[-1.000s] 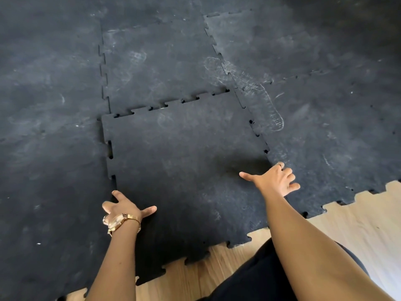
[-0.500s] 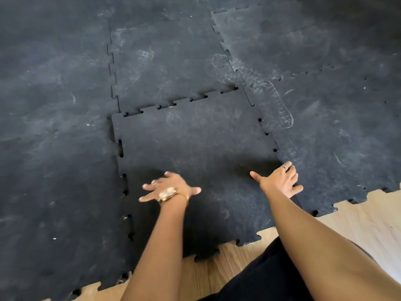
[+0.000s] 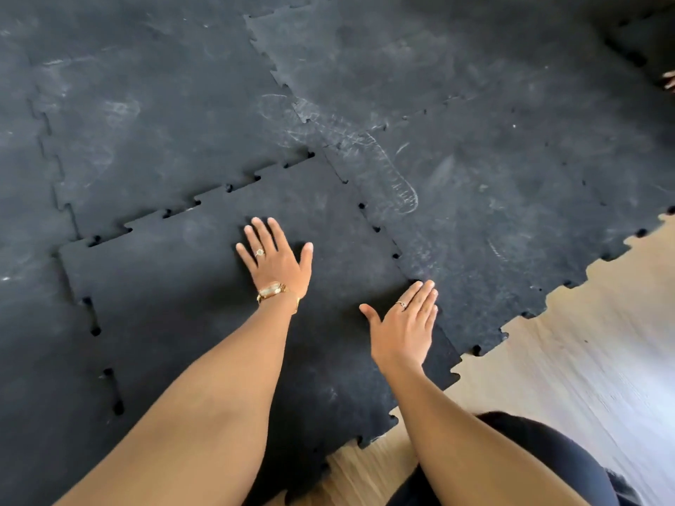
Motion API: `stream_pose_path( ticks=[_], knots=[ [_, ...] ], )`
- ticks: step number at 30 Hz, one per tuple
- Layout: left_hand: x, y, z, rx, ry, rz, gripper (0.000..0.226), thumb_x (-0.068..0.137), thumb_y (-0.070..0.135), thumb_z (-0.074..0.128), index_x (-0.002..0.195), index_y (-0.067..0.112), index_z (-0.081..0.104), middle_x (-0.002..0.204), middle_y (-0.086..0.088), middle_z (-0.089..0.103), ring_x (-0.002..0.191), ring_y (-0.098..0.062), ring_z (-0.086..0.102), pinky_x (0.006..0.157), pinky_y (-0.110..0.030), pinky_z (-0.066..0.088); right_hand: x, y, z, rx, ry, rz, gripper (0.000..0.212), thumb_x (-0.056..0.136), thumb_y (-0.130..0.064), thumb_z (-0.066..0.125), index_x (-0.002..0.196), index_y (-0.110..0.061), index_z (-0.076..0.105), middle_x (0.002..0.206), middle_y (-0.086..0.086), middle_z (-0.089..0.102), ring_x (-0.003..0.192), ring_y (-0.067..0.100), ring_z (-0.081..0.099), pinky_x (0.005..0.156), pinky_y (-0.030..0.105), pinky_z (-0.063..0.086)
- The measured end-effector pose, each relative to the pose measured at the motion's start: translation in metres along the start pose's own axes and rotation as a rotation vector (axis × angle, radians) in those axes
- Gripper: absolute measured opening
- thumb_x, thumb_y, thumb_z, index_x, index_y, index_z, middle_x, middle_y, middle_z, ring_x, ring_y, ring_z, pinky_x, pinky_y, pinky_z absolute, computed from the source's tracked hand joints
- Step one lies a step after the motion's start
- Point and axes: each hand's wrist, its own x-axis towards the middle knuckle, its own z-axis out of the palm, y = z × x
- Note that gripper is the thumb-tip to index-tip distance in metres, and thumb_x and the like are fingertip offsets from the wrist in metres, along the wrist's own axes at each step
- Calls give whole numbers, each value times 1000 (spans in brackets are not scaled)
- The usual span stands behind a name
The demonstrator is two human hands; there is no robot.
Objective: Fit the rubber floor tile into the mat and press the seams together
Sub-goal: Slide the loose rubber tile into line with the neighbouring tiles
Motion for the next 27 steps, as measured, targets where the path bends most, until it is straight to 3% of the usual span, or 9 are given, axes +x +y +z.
stream_pose_path(
  ticks=[6, 15, 24, 27],
  knots=[
    [-19, 10, 32, 49, 186, 67, 77, 94, 54, 26, 152, 4, 18, 156, -25, 16, 146, -38, 12, 117, -55, 3, 1, 9, 17, -38, 124, -57, 96, 90, -71, 7, 149, 5, -4, 158, 23, -2, 147, 36, 0, 121, 45, 5],
    [-17, 9, 30, 36, 171, 56, 79, 93, 55, 24, 152, 5, 13, 157, -25, 11, 146, -38, 7, 116, -58, 3, 6, 0, 22, 39, 103, -15, 94, 91, -68, 9, 149, 7, 9, 157, 26, 7, 147, 39, 5, 118, 51, 6],
    [-20, 11, 26, 8, 133, 61, 73, 99, 47, 35, 153, 4, 10, 158, -25, 5, 147, -37, 0, 116, -58, -2, 0, 5, 5, 147, 16, -3, 91, 94, -65, 17, 146, 0, -19, 157, 17, -22, 145, 31, -20, 119, 44, -11],
    [-20, 31, 15, -63, 113, 80, 69, 97, 32, 43, 152, 3, 14, 157, -27, 6, 146, -40, 0, 114, -60, 1, -27, 6, 6, 309, -7, 175, 96, 93, -67, 23, 145, -4, -26, 153, 12, -33, 142, 26, -28, 119, 44, -12]
  ],
)
